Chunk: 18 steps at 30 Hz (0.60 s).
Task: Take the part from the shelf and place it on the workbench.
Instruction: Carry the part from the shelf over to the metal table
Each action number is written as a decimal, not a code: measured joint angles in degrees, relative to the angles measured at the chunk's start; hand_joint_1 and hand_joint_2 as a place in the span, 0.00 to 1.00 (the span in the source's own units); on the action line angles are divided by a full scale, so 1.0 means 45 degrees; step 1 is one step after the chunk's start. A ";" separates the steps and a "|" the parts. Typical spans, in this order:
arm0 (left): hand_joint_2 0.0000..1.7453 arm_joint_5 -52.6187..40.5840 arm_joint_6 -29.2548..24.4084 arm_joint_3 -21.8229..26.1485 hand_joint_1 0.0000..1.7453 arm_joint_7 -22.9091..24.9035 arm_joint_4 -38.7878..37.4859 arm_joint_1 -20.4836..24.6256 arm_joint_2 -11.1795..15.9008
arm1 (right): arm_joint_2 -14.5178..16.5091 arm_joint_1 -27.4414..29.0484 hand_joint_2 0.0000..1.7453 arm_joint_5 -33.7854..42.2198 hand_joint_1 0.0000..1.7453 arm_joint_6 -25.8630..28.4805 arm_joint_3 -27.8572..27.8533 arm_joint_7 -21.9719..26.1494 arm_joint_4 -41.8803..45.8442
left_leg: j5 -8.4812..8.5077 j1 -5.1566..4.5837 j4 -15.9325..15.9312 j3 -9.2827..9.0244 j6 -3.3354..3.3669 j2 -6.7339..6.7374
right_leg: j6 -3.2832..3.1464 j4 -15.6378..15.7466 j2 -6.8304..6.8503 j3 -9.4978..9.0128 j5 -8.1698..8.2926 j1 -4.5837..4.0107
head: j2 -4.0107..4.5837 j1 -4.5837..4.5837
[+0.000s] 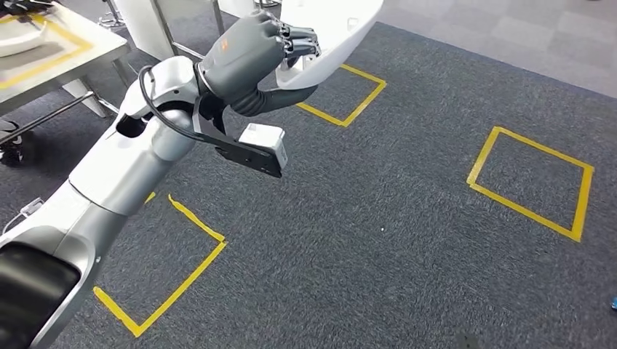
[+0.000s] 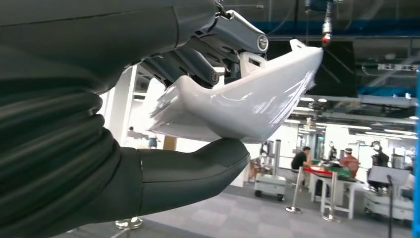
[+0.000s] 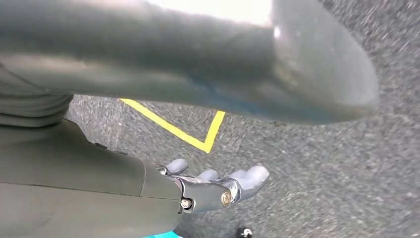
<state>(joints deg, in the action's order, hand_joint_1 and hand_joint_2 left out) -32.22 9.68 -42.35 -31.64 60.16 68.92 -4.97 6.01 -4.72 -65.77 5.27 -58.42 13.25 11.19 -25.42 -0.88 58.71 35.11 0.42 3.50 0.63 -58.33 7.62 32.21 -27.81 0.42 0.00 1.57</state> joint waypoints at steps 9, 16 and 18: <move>1.00 -0.0033 -0.0012 -0.0012 1.00 0.0023 -0.0249 0.0044 -0.0146 | -0.0030 0.0015 0.00 -0.0061 0.00 0.0010 0.0000 -0.0050 0.0000 | 0.0106 0.0204 -0.0024 -0.0031 0.0271 -0.1540 | 0.0360 -0.3385 -0.1688 0.1758 -0.1200 0.0156 | 0.0000 -0.0118; 1.00 -0.0039 -0.0006 0.0000 1.00 0.0044 -0.0301 0.0074 -0.0188 | -0.0045 -0.0017 0.00 -0.0102 0.00 0.0008 0.0000 -0.0023 0.0000 | 0.0174 0.0287 0.0049 0.0200 -0.0272 -0.2608 | 0.0160 -0.0173 -0.2319 0.0367 0.0168 0.0239 | 0.0000 -0.0141; 1.00 -0.0036 0.0011 0.0010 1.00 0.0048 -0.0305 0.0104 -0.0151 | -0.0027 -0.0038 0.00 -0.0107 0.00 0.0006 0.0000 -0.0023 0.0000 | -0.0039 0.0238 0.0358 0.0397 -0.0382 -0.2184 | -0.0054 -0.0079 -0.2023 0.0326 0.0238 0.0264 | 0.0000 -0.0092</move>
<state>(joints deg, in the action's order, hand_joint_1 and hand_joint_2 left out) -32.38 9.73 -42.30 -31.42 58.79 69.39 -5.64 5.89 -4.89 -66.25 5.29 -58.42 13.15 11.19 -25.59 0.19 60.32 36.90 -1.30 -6.33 0.39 -58.68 -1.49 33.68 -26.74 1.61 0.00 1.16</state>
